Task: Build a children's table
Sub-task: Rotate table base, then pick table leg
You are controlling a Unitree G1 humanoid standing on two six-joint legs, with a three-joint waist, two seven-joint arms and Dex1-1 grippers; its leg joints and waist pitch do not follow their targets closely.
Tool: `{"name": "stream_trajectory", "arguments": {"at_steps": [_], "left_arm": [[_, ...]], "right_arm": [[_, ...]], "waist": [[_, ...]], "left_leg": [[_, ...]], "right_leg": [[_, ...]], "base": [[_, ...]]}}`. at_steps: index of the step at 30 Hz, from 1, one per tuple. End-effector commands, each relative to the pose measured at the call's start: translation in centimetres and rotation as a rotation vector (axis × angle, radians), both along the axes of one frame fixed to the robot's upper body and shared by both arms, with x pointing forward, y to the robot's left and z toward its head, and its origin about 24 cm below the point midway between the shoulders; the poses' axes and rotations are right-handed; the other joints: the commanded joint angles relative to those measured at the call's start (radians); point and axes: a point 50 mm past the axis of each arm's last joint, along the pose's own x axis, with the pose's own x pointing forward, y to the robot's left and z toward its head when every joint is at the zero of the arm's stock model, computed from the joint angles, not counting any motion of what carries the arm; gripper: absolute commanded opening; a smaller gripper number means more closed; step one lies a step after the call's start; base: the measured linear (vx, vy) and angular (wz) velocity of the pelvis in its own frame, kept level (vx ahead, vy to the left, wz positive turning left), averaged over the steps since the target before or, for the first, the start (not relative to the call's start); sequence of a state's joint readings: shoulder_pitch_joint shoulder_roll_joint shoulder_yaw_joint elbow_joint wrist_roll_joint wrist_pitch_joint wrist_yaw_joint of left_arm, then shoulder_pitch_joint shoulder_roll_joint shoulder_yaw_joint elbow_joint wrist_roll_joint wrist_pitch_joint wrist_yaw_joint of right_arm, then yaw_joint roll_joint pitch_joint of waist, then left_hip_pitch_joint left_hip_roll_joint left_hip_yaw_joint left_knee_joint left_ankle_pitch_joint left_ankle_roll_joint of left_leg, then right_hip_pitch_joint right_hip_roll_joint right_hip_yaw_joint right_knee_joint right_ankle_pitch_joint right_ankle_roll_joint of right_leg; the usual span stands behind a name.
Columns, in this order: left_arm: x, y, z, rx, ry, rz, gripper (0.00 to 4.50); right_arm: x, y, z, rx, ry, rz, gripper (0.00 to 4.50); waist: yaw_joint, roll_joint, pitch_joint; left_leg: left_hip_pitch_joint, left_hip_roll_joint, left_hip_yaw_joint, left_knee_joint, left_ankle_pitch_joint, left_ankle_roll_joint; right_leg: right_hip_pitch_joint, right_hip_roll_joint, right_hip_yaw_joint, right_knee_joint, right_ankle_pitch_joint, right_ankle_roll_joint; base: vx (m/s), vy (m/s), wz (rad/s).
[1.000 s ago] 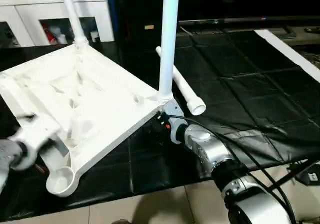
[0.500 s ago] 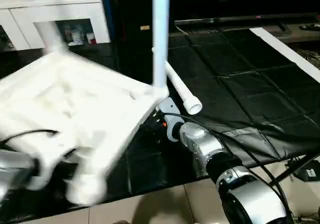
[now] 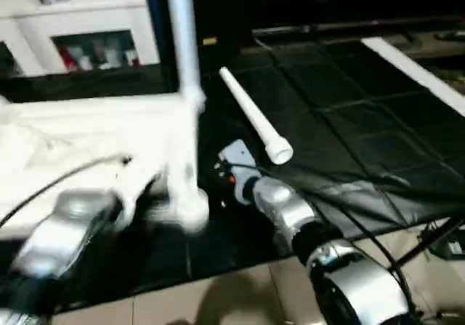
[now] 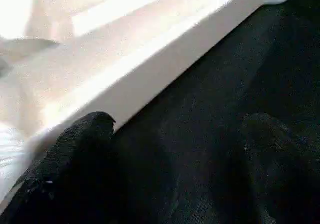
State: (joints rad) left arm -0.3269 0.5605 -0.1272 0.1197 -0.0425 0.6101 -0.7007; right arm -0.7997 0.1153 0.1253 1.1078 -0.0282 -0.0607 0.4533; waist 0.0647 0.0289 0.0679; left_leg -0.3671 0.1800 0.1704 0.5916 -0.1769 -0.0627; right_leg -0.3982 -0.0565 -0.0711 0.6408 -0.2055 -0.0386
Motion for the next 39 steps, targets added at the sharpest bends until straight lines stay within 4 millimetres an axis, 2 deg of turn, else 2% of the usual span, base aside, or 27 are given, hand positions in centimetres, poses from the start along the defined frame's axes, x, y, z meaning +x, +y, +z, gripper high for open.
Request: {"name": "stream_trajectory", "arguments": {"at_steps": [1, 2, 4, 6, 10, 11, 12, 13, 14, 16, 17, 18, 22, 24, 26, 27, 28, 29, 30, 31, 32, 33, 34, 35, 37, 38, 39], "left_arm": [[0.6, 0.4, 0.4, 0.019, -0.052, 0.034, 0.07], [0.7, 0.4, 0.5, 0.013, -0.059, 0.037, 0.07], [0.6, -0.1, 1.3, -0.044, -0.076, 0.009, 0.07], [0.4, -0.3, 1.7, -0.057, -0.086, -0.009, 0.07], [-0.6, -0.5, 3.6, -0.145, -0.162, -0.067, 0.07], [-0.8, -0.3, 3.9, -0.151, -0.174, -0.068, 0.23], [-0.9, -0.2, 4.4, -0.142, -0.205, -0.075, 0.23], [-1.1, 0.0, 4.9, -0.145, -0.233, -0.071, 0.34], [-1.2, 0.2, 5.3, -0.148, -0.251, -0.069, 0.42], [-2.4, 0.4, 7.1, -0.162, -0.323, -0.102, 0.54], [-2.5, 0.4, 7.2, -0.163, -0.326, -0.104, 0.54], [-3.4, 0.3, 7.9, -0.175, -0.344, -0.126, 0.68], [-5.0, 0.0, 8.2, -0.192, -0.318, -0.154, 1.04], [-6.2, -0.1, 8.2, -0.196, -0.285, -0.179, 1.14], [-7.0, 0.0, 8.2, -0.197, -0.270, -0.180, 1.27], [-7.6, 0.1, 8.2, -0.196, -0.261, -0.176, 1.37], [-8.5, 0.4, 8.2, -0.192, -0.243, -0.160, 1.53], [-9.8, 0.8, 8.4, -0.182, -0.218, -0.148, 1.56], [-10.0, 0.9, 8.4, -0.179, -0.214, -0.148, 1.60], [-10.3, 1.0, 8.5, -0.176, -0.209, -0.149, 1.71], [-10.8, 1.1, 8.8, -0.173, -0.200, -0.143, 1.71], [-11.3, 1.3, 9.1, -0.169, -0.192, -0.138, 1.96], [-11.7, 1.5, 9.4, -0.164, -0.186, -0.130, 2.01], [-12.2, 1.6, 9.6, -0.157, -0.183, -0.121, 2.03], [-13.0, 1.8, 10.0, -0.148, -0.172, -0.106, 2.17], [-13.2, 1.8, 10.0, -0.145, -0.168, -0.104, 2.17], [-13.4, 1.9, 10.1, -0.142, -0.162, -0.100, 2.30]], "right_arm": [[0.7, 0.0, 1.3, 0.029, -0.048, -0.013, 4.50], [0.9, -0.1, 1.6, 0.036, -0.057, -0.021, 4.50], [2.1, -1.1, 3.2, 0.060, -0.096, -0.068, 4.50], [2.5, -1.5, 3.8, 0.064, -0.109, -0.086, 4.50], [5.0, -3.8, 6.4, 0.007, -0.139, -0.255, 4.50], [5.4, -4.2, 6.8, -0.001, -0.142, -0.285, 4.50], [5.7, -4.7, 7.3, -0.014, -0.146, -0.317, 4.50], [6.1, -5.2, 7.8, -0.029, -0.152, -0.349, 4.50], [6.3, -5.5, 8.2, -0.038, -0.156, -0.370, 4.50], [7.1, -6.7, 9.5, -0.055, -0.158, -0.420, 4.50], [7.1, -6.7, 9.6, -0.056, -0.156, -0.422, 4.50], [7.3, -7.2, 9.9, -0.060, -0.142, -0.439, 4.50], [7.5, -7.7, 9.9, -0.077, -0.130, -0.476, 4.50], [7.5, -8.0, 9.8, -0.119, -0.127, -0.506, 4.50], [7.5, -8.1, 9.7, -0.138, -0.123, -0.525, 4.50], [7.5, -8.3, 9.6, -0.162, -0.118, -0.545, 4.50], [7.5, -8.4, 9.5, -0.170, -0.102, -0.546, 4.50], [7.5, -8.4, 9.3, -0.159, -0.071, -0.532, 4.50], [7.5, -8.4, 9.3, -0.153, -0.066, -0.528, 4.50], [7.4, -8.3, 9.3, -0.143, -0.057, -0.521, 4.50], [7.4, -8.4, 9.3, -0.133, -0.050, -0.522, 4.50], [7.4, -8.4, 9.2, -0.121, -0.042, -0.522, 4.50], [7.4, -8.4, 9.1, -0.121, -0.037, -0.525, 4.50], [7.3, -8.4, 9.0, -0.121, -0.032, -0.525, 4.50], [7.3, -8.4, 8.7, -0.130, -0.020, -0.528, 4.50], [7.2, -8.4, 8.6, -0.130, -0.016, -0.530, 4.50], [7.2, -8.4, 8.5, -0.128, -0.007, -0.533, 4.50]], "waist": [[0.009, 0.030, -0.076], [0.010, 0.034, -0.077], [0.009, 0.033, -0.079], [0.012, 0.032, -0.080], [0.022, 0.031, -0.075], [0.024, 0.024, -0.074], [0.028, 0.029, -0.072], [0.027, 0.022, -0.071], [0.029, 0.024, -0.072], [0.031, 0.015, -0.072], [0.032, 0.017, -0.073], [0.033, 0.013, -0.074], [0.038, 0.003, -0.069], [0.040, 0.005, -0.066], [0.041, 0.006, -0.052], [0.042, 0.006, -0.052], [0.044, 0.004, -0.040], [0.046, 0.001, -0.027], [0.043, 0.002, -0.034], [0.048, 0.004, -0.035], [0.050, 0.001, -0.022], [0.057, 0.000, -0.009], [0.057, -0.001, -0.006], [0.060, -0.004, 0.006], [0.063, -0.002, 0.010], [0.063, -0.002, 0.021], [0.066, -0.005, 0.013]], "left_leg": [[0.009, 0.046, -0.028, -0.068, -0.265, -0.018], [0.008, 0.047, -0.028, -0.067, -0.256, -0.017], [0.007, 0.048, -0.027, -0.065, -0.236, -0.009], [0.007, 0.048, -0.026, -0.063, -0.218, -0.003], [0.011, 0.048, -0.023, -0.063, -0.248, -0.014], [0.011, 0.046, -0.021, -0.064, -0.262, -0.016], [0.011, 0.047, -0.022, -0.065, -0.275, -0.021], [0.011, 0.046, -0.021, -0.066, -0.279, -0.019], [0.010, 0.046, -0.022, -0.066, -0.274, -0.020], [0.005, 0.047, -0.021, -0.065, -0.251, -0.015], [0.003, 0.047, -0.022, -0.062, -0.243, -0.015], [0.002, 0.047, -0.021, -0.061, -0.237, -0.009], [-0.003, 0.046, -0.019, -0.062, -0.234, 0.003], [-0.001, 0.046, -0.018, -0.063, -0.240, 0.005], [-0.004, 0.044, -0.019, -0.068, -0.274, 0.002], [0.000, 0.044, -0.019, -0.068, -0.286, 0.001], [-0.007, 0.045, -0.024, -0.073, -0.310, -0.005], [-0.008, 0.044, -0.025, -0.078, -0.322, -0.003], [-0.010, 0.044, -0.025, -0.074, -0.314, -0.001], [-0.006, 0.044, -0.022, -0.071, -0.306, 0.008], [-0.012, 0.043, -0.021, -0.074, -0.303, 0.016], [-0.009, 0.046, -0.022, -0.077, -0.319, 0.017], [-0.011, 0.046, -0.023, -0.078, -0.324, 0.017], [-0.010, 0.047, -0.025, -0.082, -0.337, 0.016], [-0.011, 0.047, -0.025, -0.080, -0.316, 0.018], [-0.015, 0.047, -0.026, -0.082, -0.303, 0.021], [-0.019, 0.043, -0.024, -0.072, -0.218, 0.043]], "right_leg": [[0.053, -0.090, 0.061, -0.080, -0.126, -0.219], [0.054, -0.091, 0.060, -0.077, -0.109, -0.223], [0.053, -0.089, 0.058, -0.072, -0.055, -0.239], [0.054, -0.090, 0.057, -0.069, -0.028, -0.253], [0.048, -0.088, 0.057, -0.073, -0.086, -0.254], [0.048, -0.086, 0.057, -0.074, -0.110, -0.251], [0.045, -0.088, 0.058, -0.075, -0.131, -0.243], [0.045, -0.085, 0.058, -0.076, -0.137, -0.236], [0.045, -0.085, 0.057, -0.074, -0.137, -0.233], [0.047, -0.087, 0.057, -0.072, -0.117, -0.231], [0.048, -0.089, 0.057, -0.068, -0.109, -0.233], [0.048, -0.088, 0.057, -0.067, -0.107, -0.232], [0.047, -0.091, 0.058, -0.070, -0.157, -0.220], [0.041, -0.090, 0.057, -0.074, -0.189, -0.212], [0.032, -0.084, 0.058, -0.077, -0.223, -0.199], [0.030, -0.082, 0.058, -0.079, -0.236, -0.194], [0.029, -0.085, 0.059, -0.077, -0.255, -0.184], [0.021, -0.084, 0.059, -0.082, -0.266, -0.178], [0.025, -0.084, 0.060, -0.076, -0.244, -0.181], [0.018, -0.078, 0.060, -0.078, -0.221, -0.178], [0.015, -0.074, 0.061, -0.077, -0.206, -0.182], [0.007, -0.076, 0.062, -0.082, -0.216, -0.184], [0.008, -0.077, 0.062, -0.079, -0.219, -0.186], [0.004, -0.077, 0.063, -0.082, -0.232, -0.186], [0.007, -0.079, 0.065, -0.079, -0.208, -0.191], [0.003, -0.079, 0.066, -0.079, -0.191, -0.192], [0.009, -0.077, 0.066, -0.070, -0.086, -0.204]], "base": [[0.000, 0.000, 0.00], [0.000, 0.000, 0.00], [0.000, 0.000, 0.00], [0.000, 0.000, 0.00], [0.000, 0.000, 0.00], [0.000, 0.000, 0.00], [0.000, 0.000, 0.00], [0.000, 0.000, 0.00], [0.000, 0.000, 0.00], [0.000, 0.000, 0.00], [0.000, 0.000, 0.00], [0.000, 0.000, 0.00], [0.000, 0.000, 0.00], [0.000, 0.000, 0.00], [0.000, 0.000, 0.00], [0.000, 0.000, 0.00], [0.000, 0.000, 0.00], [0.000, 0.000, 0.00], [0.000, 0.000, 0.00], [0.000, 0.000, 0.00], [0.000, 0.000, 0.00], [0.000, 0.000, 0.00], [0.000, 0.000, 0.00], [0.000, 0.000, 0.00], [0.000, 0.000, 0.00], [0.000, 0.000, 0.00], [0.000, 0.000, 0.00]]}}
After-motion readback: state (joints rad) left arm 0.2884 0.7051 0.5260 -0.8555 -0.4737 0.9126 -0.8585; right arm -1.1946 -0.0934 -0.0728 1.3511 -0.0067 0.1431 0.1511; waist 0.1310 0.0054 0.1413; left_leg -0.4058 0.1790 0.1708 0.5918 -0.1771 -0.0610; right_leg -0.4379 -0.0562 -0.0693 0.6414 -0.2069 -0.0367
